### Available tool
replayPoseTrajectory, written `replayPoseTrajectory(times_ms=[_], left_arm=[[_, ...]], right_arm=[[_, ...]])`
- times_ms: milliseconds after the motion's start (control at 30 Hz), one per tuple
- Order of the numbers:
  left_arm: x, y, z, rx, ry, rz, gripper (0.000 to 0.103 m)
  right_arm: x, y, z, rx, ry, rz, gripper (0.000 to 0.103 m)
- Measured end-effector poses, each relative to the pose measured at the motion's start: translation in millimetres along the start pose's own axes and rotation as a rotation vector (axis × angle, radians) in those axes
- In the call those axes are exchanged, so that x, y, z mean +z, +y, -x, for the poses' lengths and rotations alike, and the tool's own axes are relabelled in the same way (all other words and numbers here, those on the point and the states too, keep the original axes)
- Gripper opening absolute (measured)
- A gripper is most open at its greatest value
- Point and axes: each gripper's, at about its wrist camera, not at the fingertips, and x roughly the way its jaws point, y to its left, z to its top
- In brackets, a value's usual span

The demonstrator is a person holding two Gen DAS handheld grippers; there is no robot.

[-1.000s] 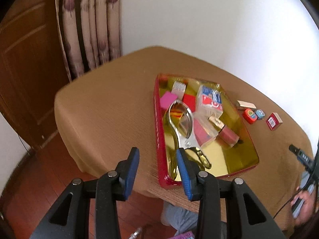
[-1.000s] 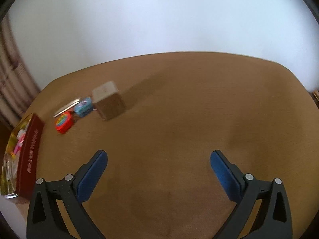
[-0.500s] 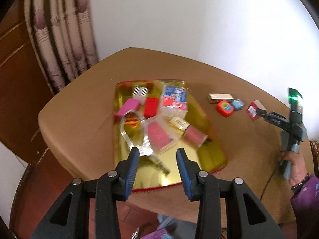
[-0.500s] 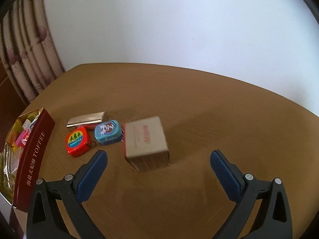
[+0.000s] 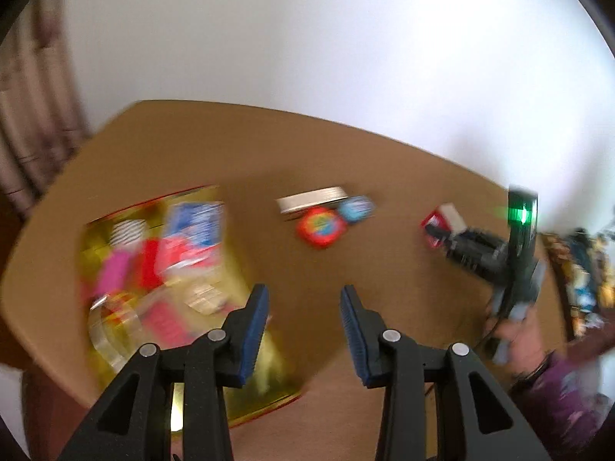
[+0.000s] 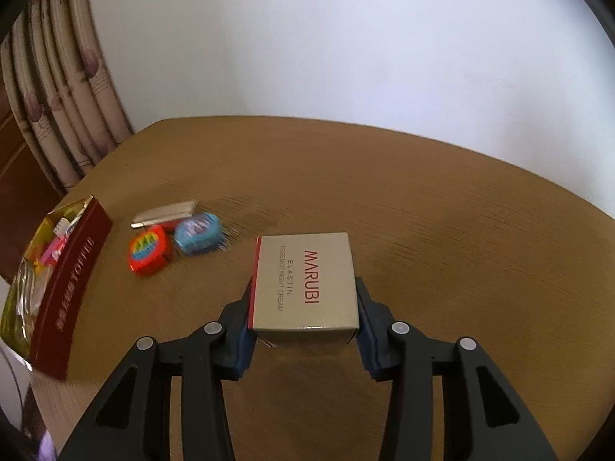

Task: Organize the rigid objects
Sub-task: 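Put the blue dog tin into the tin with the left tool while the right tool carries the MARUBI box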

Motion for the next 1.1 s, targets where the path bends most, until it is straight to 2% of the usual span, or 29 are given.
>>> replayPoseTrajectory(times_ms=[67,167,233,367,433,500,567,667,733,867,933,1100], left_arm=[[19,-15,-18,-0.059,0.040,-0.030,0.039],[44,-43,-52,-0.116,0.100,-0.107,0.039],[57,-59,-81,-0.098,0.164,-0.132,0.039],[80,-71,-126,-0.055,0.213,-0.148,0.039],[90,-71,-143,-0.053,0.234,-0.167,0.039],[96,-77,-156,-0.095,0.273,-0.232,0.039],[100,-86,-166,-0.069,0.276,-0.313,0.039],[95,-104,-173,0.025,0.236,-0.519,0.039],[91,-113,-175,0.030,0.224,-0.620,0.039],[89,-115,-188,0.008,0.265,-0.687,0.039],[91,-112,-196,0.028,0.277,-0.697,0.039],[92,-105,-209,0.020,0.329,-0.706,0.039]], right_arm=[[-12,-14,13,-0.075,-0.021,0.010,0.041],[-29,-44,31,-0.119,-0.048,-0.040,0.041],[-41,-59,36,-0.123,-0.050,-0.074,0.041],[-39,-59,37,-0.091,-0.075,-0.083,0.041],[-37,-58,36,-0.067,-0.084,-0.092,0.041],[-36,-60,37,-0.041,-0.097,-0.115,0.042],[-36,-61,37,-0.024,-0.100,-0.120,0.042],[-38,-64,43,-0.011,-0.113,-0.118,0.042],[-38,-59,41,-0.005,-0.118,-0.123,0.043],[-36,-56,39,-0.001,-0.120,-0.124,0.044],[-36,-56,39,0.002,-0.122,-0.124,0.044],[-40,-64,46,0.004,-0.117,-0.127,0.044]])
